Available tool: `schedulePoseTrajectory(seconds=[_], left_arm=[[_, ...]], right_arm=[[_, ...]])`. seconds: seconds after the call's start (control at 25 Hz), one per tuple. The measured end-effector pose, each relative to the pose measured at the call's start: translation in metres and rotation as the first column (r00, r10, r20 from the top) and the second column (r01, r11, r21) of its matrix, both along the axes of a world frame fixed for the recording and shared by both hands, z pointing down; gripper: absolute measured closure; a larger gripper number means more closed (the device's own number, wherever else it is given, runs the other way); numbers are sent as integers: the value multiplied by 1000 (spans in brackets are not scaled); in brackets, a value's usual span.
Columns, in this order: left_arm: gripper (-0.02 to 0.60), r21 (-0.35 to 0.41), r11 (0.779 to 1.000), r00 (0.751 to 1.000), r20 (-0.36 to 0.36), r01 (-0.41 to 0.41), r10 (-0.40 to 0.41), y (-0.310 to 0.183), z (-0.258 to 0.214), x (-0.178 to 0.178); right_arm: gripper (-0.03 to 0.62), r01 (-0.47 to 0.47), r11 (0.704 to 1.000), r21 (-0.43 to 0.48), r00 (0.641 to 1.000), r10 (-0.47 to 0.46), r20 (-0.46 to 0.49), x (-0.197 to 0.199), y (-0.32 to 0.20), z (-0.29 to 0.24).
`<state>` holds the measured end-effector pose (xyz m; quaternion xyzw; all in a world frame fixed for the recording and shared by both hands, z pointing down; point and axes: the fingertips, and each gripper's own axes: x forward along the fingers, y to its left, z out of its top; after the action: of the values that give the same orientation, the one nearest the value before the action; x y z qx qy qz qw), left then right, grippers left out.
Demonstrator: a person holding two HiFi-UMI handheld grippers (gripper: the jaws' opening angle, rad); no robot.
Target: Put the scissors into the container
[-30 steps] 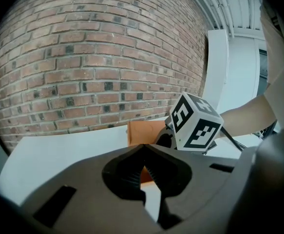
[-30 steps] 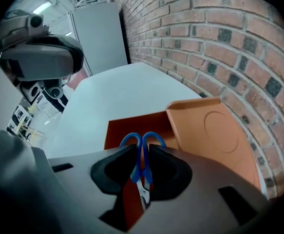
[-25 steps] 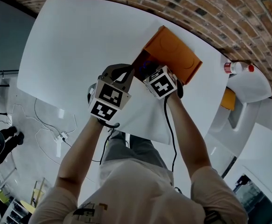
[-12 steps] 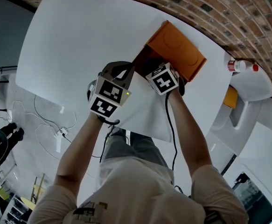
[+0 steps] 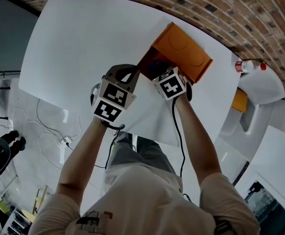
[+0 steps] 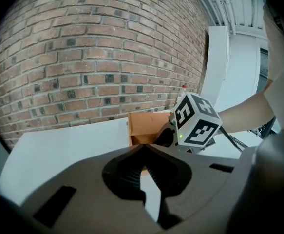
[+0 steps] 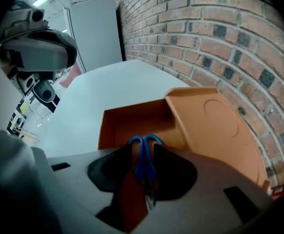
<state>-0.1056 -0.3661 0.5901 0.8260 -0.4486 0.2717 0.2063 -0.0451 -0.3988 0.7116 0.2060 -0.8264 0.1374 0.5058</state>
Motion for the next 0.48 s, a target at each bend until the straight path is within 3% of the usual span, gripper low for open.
schedulePoseTrajectory(seconds=[0.2, 0.48], left_arm=[[574, 40, 999, 1000, 12, -13, 12, 4, -28, 6], [574, 142, 990, 999, 34, -28, 23, 8, -89, 11]], right_arm=[[467, -52, 996, 67, 996, 47, 73, 6, -3, -50], [542, -137, 964, 228, 972, 86, 220, 17, -10, -155]])
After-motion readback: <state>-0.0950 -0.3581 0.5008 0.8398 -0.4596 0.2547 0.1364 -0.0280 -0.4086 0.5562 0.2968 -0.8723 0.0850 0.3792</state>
